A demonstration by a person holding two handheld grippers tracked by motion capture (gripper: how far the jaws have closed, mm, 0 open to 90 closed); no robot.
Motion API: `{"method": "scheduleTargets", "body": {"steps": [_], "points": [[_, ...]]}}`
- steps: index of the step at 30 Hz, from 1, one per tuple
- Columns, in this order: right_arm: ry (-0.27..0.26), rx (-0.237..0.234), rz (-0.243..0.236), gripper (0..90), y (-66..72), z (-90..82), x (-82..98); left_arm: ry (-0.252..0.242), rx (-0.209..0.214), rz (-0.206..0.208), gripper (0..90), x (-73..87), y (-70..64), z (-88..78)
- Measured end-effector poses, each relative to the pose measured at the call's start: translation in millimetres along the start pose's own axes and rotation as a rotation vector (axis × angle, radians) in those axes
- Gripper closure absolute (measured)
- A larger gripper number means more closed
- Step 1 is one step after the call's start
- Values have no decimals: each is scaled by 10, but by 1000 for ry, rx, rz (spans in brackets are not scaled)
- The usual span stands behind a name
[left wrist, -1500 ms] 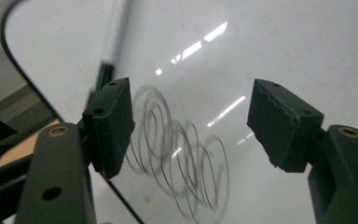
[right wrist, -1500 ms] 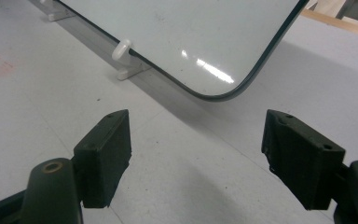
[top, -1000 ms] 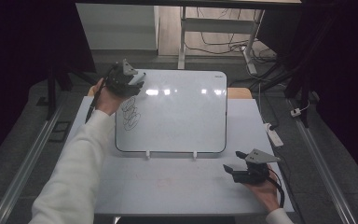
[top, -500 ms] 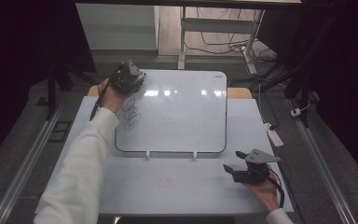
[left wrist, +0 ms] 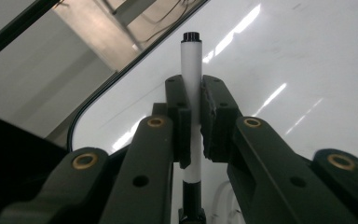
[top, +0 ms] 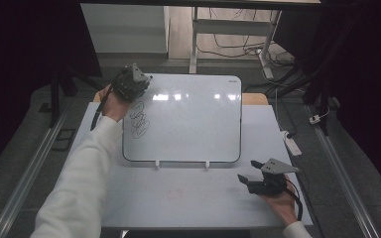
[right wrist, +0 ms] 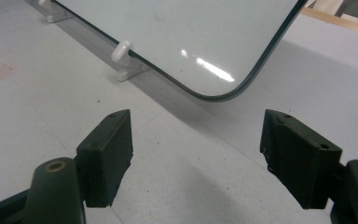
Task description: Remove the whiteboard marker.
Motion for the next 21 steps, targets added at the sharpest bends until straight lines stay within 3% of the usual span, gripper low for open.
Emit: {"method": "scheduleTargets", "body": {"steps": [4,5,6,7,8,14,21], "points": [[-4,-1,-10,271,19,5,-1,-80,34,-38,814,-5,-115,-169],[-4,-1,-10,271,19,5,-1,-80,34,-38,814,-5,-115,-169],[-11,-5,-8,290,35,6,-5,-123,60,-61,814,1,-213,-249],[-11,-5,-8,290,35,6,-5,-123,60,-61,814,1,-213,-249],[-17,-8,-11,292,59,11,-20,-163,94,-80,814,10,-342,-319],[-18,-49,4,302,188,32,-100,-260,198,-107,813,21,-824,-455],[-18,-95,29,329,422,78,-217,-344,318,-142,813,-74,-1362,-515]]}}
Point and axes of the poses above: each handheld gripper's, and its own axes: z roughly forward along the jaws, x roughly out of its underside, y roughly to its left, the point moved 6 cm from there along z, roughly forward along the jaws, and after that the axes turned 15 degrees about z, right-handed, at the moved point
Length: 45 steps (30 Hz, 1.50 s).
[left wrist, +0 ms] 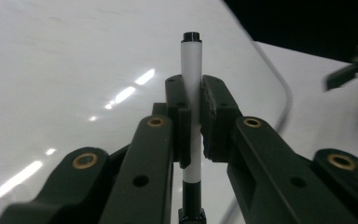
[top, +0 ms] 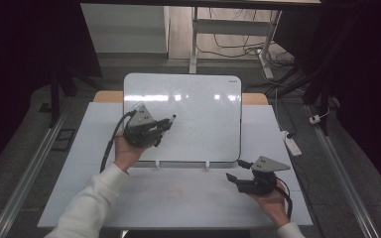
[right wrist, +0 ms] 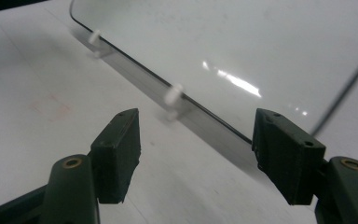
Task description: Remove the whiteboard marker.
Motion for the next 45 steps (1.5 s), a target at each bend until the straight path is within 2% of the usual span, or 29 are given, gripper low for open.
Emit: {"method": "scheduleTargets", "body": {"steps": [2,4,9,12,17,20,27,34,39,45], "points": [[-1,-15,0,333,85,44,-36,-16,34,0,813,-21,-164,54],[0,-50,10,336,204,118,-79,-32,49,5,813,-48,-291,101],[12,-126,24,357,478,330,-175,-60,88,3,813,-90,-528,227],[17,-155,31,376,615,456,-241,-67,111,4,812,-104,-624,295],[17,-188,96,415,734,635,-358,-64,132,11,812,-106,-727,364],[23,-200,128,441,787,730,-407,-60,127,18,813,-103,-766,384],[48,-213,205,528,829,837,-447,-58,101,49,812,-127,-842,422],[84,-236,266,714,821,874,-443,-50,101,64,811,-149,-913,475],[126,-228,309,761,770,891,-415,-41,101,73,810,-143,-935,494],[142,-215,306,777,738,902,-391,-40,110,72,803,-134,-947,511]]}}
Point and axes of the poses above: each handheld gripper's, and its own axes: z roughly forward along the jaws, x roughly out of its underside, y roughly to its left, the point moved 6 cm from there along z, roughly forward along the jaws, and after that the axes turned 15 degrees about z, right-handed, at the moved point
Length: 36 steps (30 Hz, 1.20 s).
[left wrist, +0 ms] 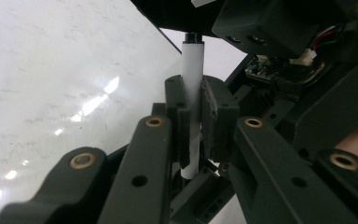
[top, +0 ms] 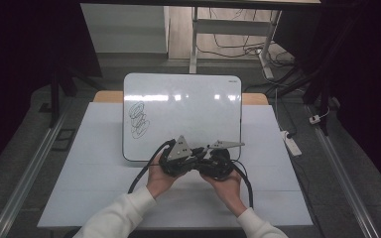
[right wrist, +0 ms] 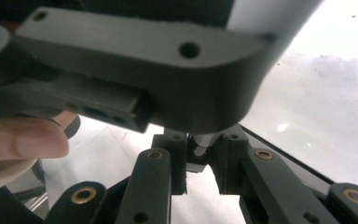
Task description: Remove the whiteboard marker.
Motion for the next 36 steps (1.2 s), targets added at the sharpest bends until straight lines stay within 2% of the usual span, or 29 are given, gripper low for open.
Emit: {"method": "scheduleTargets", "body": {"steps": [3,4,8,10,12,13,14,15,16,17,18,19,20,21,24,25,26,28,31,33,34,36], "points": [[-3,0,-5,781,-4,-4,-2,-16,4,-17,775,-11,12,-24],[-6,4,-15,782,-9,-8,-4,-31,4,-37,672,-18,42,-97],[-34,-1,-52,783,-12,-30,-27,-19,-12,-88,510,98,132,-382],[-54,-1,-72,783,-14,-50,-51,-2,-18,-139,461,240,174,-561],[-71,-22,-84,783,-12,-68,-81,21,-17,-187,426,416,196,-743],[-80,-30,-90,783,-12,-77,-98,21,-17,-187,414,416,196,-743],[-89,-35,-96,783,-12,-84,-116,60,-22,-218,396,609,194,-912],[-97,-40,-99,783,-10,-93,-133,60,-22,-218,382,609,194,-912],[-103,-48,-105,783,-6,-102,-154,77,-30,-232,372,704,185,-993],[-109,-51,-109,783,0,-108,-174,101,-43,-262,366,886,163,-1142],[-116,-53,-113,783,8,-115,-196,115,-44,-273,357,975,149,-1204],[-124,-59,-117,783,19,-121,-219,115,-44,-273,351,975,149,-1204],[-132,-66,-119,783,33,-126,-240,128,-49,-286,346,1061,136,-1253],[-138,-70,-124,783,48,-127,-261,156,-52,-310,340,1220,105,-1327],[-154,-87,-149,783,104,-126,-321,191,-57,-330,325,1406,56,-1405],[-163,-95,-159,783,127,-124,-344,191,-57,-330,320,1406,56,-1405],[-169,-100,-166,783,148,-120,-369,211,-67,-326,314,1471,27,-1442],[-188,-115,-179,783,194,-110,-428,224,-83,-306,306,1501,12,-1483],[-201,-126,-200,783,248,-80,-493,219,-88,-311,302,1528,18,-1517],[-206,-128,-231,783,326,31,-619,218,-93,-323,295,1561,35,-1523],[-206,-128,-231,783,326,31,-619,221,-92,-327,295,1576,39,-1518],[-216,-118,-256,783,366,140,-732,228,-90,-323,292,1595,33,-1506]]}}
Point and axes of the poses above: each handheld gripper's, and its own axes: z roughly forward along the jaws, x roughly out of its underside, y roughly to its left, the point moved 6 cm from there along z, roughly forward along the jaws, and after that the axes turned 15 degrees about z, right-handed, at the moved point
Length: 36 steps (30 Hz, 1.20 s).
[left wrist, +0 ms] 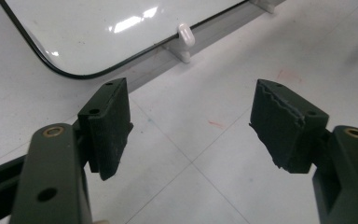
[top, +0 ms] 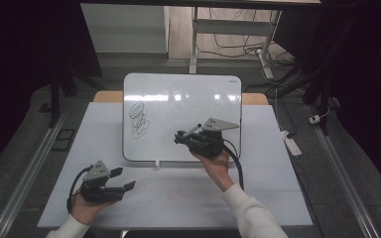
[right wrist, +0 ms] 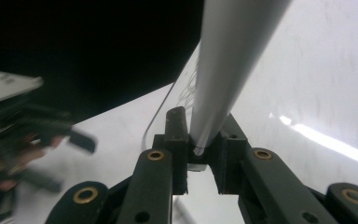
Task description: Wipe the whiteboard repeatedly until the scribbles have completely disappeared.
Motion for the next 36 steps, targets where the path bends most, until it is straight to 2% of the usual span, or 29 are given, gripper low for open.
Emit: {"method": "scheduleTargets", "body": {"steps": [2,3,4,8,9,10,13,14,16,20,25,27,29,32,34,36], "points": [[-14,5,-15,783,-17,145,-96,8,-3,7,288,17,4,13],[-23,7,-13,783,-40,301,-197,9,-1,5,287,24,9,18],[-23,7,-13,783,-40,301,-197,9,0,2,287,32,17,25],[-34,2,-27,783,-49,633,-407,18,6,-14,284,72,37,58],[-40,-2,-38,783,-38,790,-511,19,7,-13,284,77,37,61],[-40,-2,-38,783,-38,790,-511,20,5,-12,284,81,39,62],[-56,-2,-40,783,-34,1046,-679,24,5,-14,284,96,41,62],[-56,-2,-40,783,-34,1046,-679,23,6,-16,284,102,42,64],[-62,7,-26,783,-80,1194,-743,26,7,-19,284,115,45,65],[-65,23,-18,783,-140,1304,-767,27,6,-21,284,130,55,54],[-81,76,4,784,-279,1414,-782,28,8,-22,284,129,45,58],[-90,87,3,784,-296,1459,-801,29,9,-21,284,126,43,62],[-95,111,-28,784,-282,1550,-822,28,9,-23,284,125,44,62],[-82,103,-17,784,-259,1625,-802,28,7,-21,284,132,57,55],[-51,70,-41,785,-157,1742,-708,27,6,-23,284,136,64,53],[-34,61,-52,785,-128,1770,-669,27,6,-25,284,141,67,51]]}}
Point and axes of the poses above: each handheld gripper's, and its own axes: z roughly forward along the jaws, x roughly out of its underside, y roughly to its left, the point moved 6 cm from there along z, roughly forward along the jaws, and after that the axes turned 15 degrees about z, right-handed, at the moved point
